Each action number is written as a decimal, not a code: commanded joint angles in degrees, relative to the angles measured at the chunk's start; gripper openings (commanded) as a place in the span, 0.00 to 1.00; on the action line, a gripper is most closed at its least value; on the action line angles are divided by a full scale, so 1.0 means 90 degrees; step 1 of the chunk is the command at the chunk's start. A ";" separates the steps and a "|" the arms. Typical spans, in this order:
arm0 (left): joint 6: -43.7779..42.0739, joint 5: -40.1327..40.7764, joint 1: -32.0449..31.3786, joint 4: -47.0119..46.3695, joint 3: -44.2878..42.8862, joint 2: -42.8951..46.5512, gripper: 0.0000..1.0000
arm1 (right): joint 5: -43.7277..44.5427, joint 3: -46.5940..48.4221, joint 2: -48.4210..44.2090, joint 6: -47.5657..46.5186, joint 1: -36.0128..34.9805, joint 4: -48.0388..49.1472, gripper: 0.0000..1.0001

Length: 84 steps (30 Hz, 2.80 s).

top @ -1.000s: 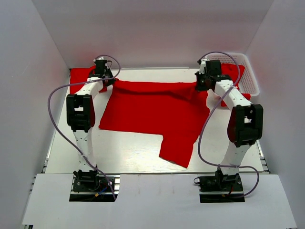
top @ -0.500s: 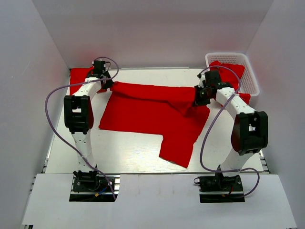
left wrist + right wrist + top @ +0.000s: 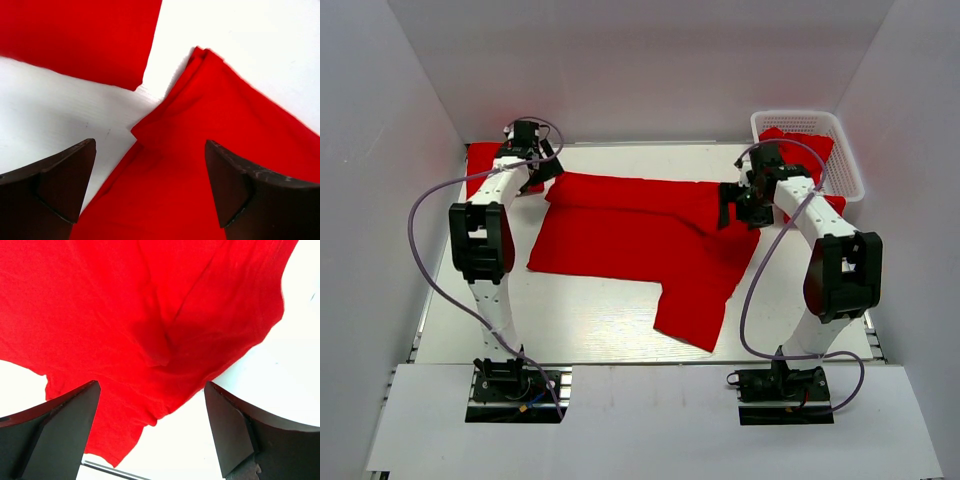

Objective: Fold and stack the t-shirts
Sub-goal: Fold the flattened tshirt in 1/3 of the way

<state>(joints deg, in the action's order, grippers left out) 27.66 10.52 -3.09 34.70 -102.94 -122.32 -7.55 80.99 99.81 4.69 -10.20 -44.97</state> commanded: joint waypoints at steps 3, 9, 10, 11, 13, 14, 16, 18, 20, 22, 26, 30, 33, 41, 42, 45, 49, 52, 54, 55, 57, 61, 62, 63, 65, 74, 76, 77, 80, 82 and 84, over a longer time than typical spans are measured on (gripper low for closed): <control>-0.0368 -0.0396 -0.0027 -0.0417 -0.0524 0.0546 0.99 | -0.0604 0.0600 0.0129 -0.0111 -0.0009 0.0367 0.90; -0.0534 -0.2125 -0.0086 -0.0896 -0.1199 -0.0450 0.99 | -0.1241 0.0883 0.0783 0.0279 0.0000 0.1519 0.90; -0.0534 -0.2368 -0.0086 -0.0896 -0.1286 -0.0597 0.99 | -0.1202 0.1019 0.0862 0.0290 0.0010 0.1549 0.90; -0.0534 -0.2458 -0.0086 -0.0896 -0.1432 -0.0898 0.99 | -0.1202 0.1185 0.1047 0.0309 -0.0019 0.1559 0.90; -0.0476 -0.2603 -0.0086 -0.0896 -0.1502 -0.1124 0.99 | -0.1192 0.1372 0.1282 0.0328 -0.0010 0.1666 0.90; -0.0476 -0.2605 -0.0086 -0.0896 -0.1502 -0.1193 0.99 | -0.1183 0.1420 0.1409 0.0416 0.0000 0.1899 0.90; -0.0476 -0.2731 -0.0086 -0.1159 -0.1279 -0.1252 0.99 | -0.1153 0.1469 0.1701 0.0426 -0.0010 0.2076 0.90; -0.0418 -0.2732 -0.0086 -0.1277 -0.1063 -0.1320 0.99 | -0.1095 0.1742 0.1888 0.0495 0.0000 0.2116 0.90; -0.0417 -0.2401 -0.0086 -0.1132 -0.1199 -0.1389 0.99 | -0.1085 0.1967 0.2171 0.0485 0.0000 0.1990 0.90; -0.0476 -0.1777 -0.0144 -0.1053 -0.1199 -0.1389 0.99 | -0.1026 0.1929 0.2191 0.0495 -0.0009 0.1979 0.90; -0.0914 -0.1112 -0.0145 -0.1131 -0.1199 -0.1243 0.99 | -0.0832 0.1676 0.2152 0.0475 -0.0010 0.2047 0.90; -0.1314 -0.0574 -0.0203 -0.0935 -0.1570 -0.1321 0.96 | -0.0724 0.1558 0.2211 0.0504 0.0000 0.2106 0.90; -0.1870 -0.0496 -0.0262 -0.0935 -0.1834 -0.1487 0.92 | -0.0655 0.1558 0.2289 0.0524 0.0020 0.2116 0.90; -0.4018 -0.0729 -0.0535 -0.0860 -0.2126 -0.1808 0.90 | -0.0548 0.1587 0.2435 0.0544 0.0030 0.2077 0.90; -0.4088 -0.0788 -0.0535 -0.0857 -0.2127 -0.1809 0.90 | -0.0490 0.1577 0.2435 0.0544 0.0039 0.2086 0.90; -0.4255 -0.1013 -0.0535 -0.0799 -0.2069 -0.1809 0.88 | -0.0372 0.1548 0.2474 0.0524 0.0030 0.2077 0.90; -0.4410 -0.0760 -0.0535 -0.0604 -0.2069 -0.1926 0.81 | -0.0304 0.1528 0.2533 0.0553 0.0059 0.2086 0.90; -0.4470 -0.0448 -0.0535 -0.0545 -0.2010 -0.1926 0.73 | -0.0207 0.1499 0.2485 0.0573 0.0068 0.2028 0.90; -0.4470 -0.0233 -0.0535 -0.0545 -0.2010 -0.1926 0.72 | -0.0148 0.1499 0.2592 0.0602 0.0069 0.2018 0.90; -0.4470 -0.0048 -0.0535 -0.0545 -0.2010 -0.1984 0.70 | -0.0099 0.1499 0.2630 0.0631 0.0059 0.1999 0.90; -0.4373 0.0167 -0.0535 -0.0545 -0.2010 -0.1985 0.63 | -0.0031 0.1538 0.2670 0.0719 0.0098 0.1882 0.90; -0.4245 0.0227 -0.0535 -0.0623 -0.2009 -0.2052 0.52 | -0.0088 0.1538 0.2865 0.0856 0.0127 0.1803 0.90; -0.4139 0.0227 -0.0535 -0.0681 -0.2010 -0.2053 0.50 | -0.0098 0.1528 0.2894 0.0846 0.0127 0.1803 0.88; -0.4080 0.0227 -0.0535 -0.0739 -0.2010 -0.2053 0.49 | -0.0089 0.1519 0.2923 0.0856 0.0146 0.1784 0.88; -0.3904 0.0092 -0.0535 -0.0817 -0.2088 -0.2053 0.46 | -0.0079 0.1528 0.3021 0.0885 0.0137 0.1726 0.78; -0.3845 -0.0242 -0.0535 -0.1101 -0.2430 -0.2424 0.41 | 0.0146 0.1460 0.3178 0.0885 0.0195 0.1549 0.62; -0.3845 -0.0310 -0.0535 -0.1179 -0.2430 -0.2492 0.36 | 0.0126 0.1460 0.3197 0.0905 0.0205 0.1549 0.60; -0.3777 -0.0310 -0.0535 -0.1180 -0.2488 -0.2493 0.17 | 0.0117 0.1450 0.3187 0.0915 0.0205 0.1549 0.60; -0.3581 0.0178 -0.0535 -0.1258 -0.2547 -0.2493 0.00 | 0.0107 0.1411 0.3187 0.0934 0.0225 0.1559 0.38; -0.3213 0.0237 -0.0535 -0.1190 -0.2547 -0.2415 0.00 | 0.0175 0.1304 0.3168 0.0954 0.0244 0.1549 0.27; -0.2841 0.0237 -0.0399 -0.1189 -0.2441 -0.2162 0.00 | 0.0272 0.1275 0.3148 0.1032 0.0244 0.1530 0.07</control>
<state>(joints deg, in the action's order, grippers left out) -3.20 11.27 -7.94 24.40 -123.85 -145.56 -6.76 94.70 125.54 13.34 -8.01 -27.35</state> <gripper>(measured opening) 0.026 0.118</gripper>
